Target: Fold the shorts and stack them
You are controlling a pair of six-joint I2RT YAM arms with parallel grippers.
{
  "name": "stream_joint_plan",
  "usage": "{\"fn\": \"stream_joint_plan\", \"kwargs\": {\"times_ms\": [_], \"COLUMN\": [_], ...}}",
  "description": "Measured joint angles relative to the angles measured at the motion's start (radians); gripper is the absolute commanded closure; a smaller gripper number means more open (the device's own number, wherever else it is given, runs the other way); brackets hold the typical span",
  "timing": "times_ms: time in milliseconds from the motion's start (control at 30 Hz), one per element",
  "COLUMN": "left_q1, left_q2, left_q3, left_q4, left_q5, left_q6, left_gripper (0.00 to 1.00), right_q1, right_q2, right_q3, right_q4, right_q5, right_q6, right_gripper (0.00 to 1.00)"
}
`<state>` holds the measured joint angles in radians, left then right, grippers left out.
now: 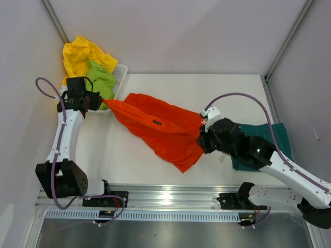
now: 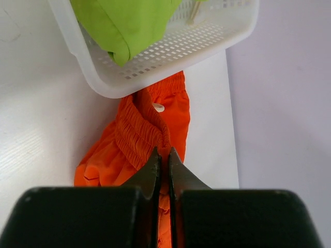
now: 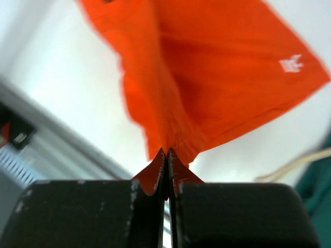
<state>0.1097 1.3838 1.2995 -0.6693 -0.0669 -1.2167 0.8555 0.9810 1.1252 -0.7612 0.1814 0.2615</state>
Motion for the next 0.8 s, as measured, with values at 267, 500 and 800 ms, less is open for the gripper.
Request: {"fn": "stream_joint_plan", "kwargs": {"times_ms": [267, 500, 800], "left_q1": [0.092, 0.1, 0.098], "left_q2": [-0.197, -0.28, -0.105], "left_q3": [-0.062, -0.073, -0.062], "left_q4": [-0.071, -0.104, -0.076], "left_q5": [0.022, 0.026, 0.035], "left_q6": [0.103, 0.125, 0.107], "left_gripper": [1.0, 1.0, 1.0], "right_q1": [0.549, 0.494, -0.032], "right_q2": [-0.022, 0.0, 0.044], "right_q3": [0.046, 0.117, 0.151], "right_q4": [-0.106, -0.161, -0.087], "right_q5": [0.206, 0.301, 0.079], "right_q6": [0.173, 0.19, 0.03], "right_gripper": [1.0, 1.0, 1.0]}}
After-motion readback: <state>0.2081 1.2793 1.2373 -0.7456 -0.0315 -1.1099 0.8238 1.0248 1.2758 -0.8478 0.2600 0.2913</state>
